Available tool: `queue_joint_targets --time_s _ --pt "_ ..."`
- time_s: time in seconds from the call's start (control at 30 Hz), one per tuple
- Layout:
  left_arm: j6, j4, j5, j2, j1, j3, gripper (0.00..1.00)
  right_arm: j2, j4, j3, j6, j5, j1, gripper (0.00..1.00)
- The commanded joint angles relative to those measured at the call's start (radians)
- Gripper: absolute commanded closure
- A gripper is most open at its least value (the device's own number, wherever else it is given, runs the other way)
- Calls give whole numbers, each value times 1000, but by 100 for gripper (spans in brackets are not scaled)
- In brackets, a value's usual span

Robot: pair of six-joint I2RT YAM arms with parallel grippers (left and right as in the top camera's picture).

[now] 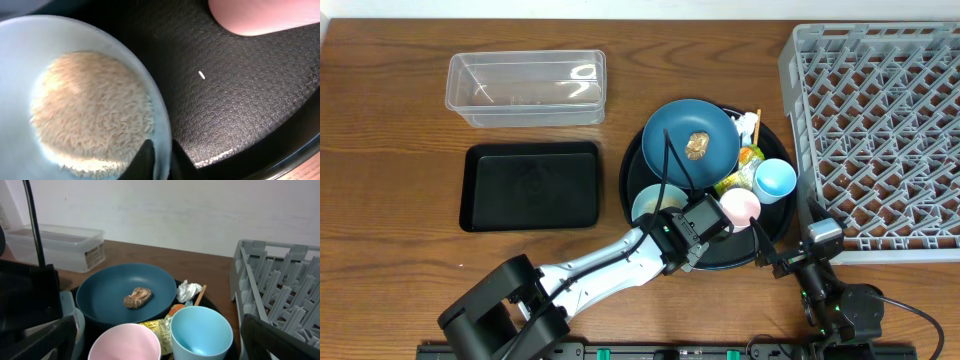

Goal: Sort waste into correct bins and load items into the dishwasher rack
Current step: 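Reach the left gripper to the light-blue rice bowl and grasp its rim, then lift the rice bowl with the left gripper over the black tray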

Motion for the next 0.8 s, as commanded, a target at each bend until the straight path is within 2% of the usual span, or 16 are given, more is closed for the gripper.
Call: queue_joint_targets --time_s 0.0,0.37,0.77 --pt "4 -5 -19 13 2 9 92 -1 -5 -2 -11 3 -13 1" --pt "4 -6 -20 -7 2 10 94 -1 -5 -2 -11 3 -13 1" --pt "4 -25 -20 -145 58 10 94 -1 -5 -2 -11 3 -13 1"
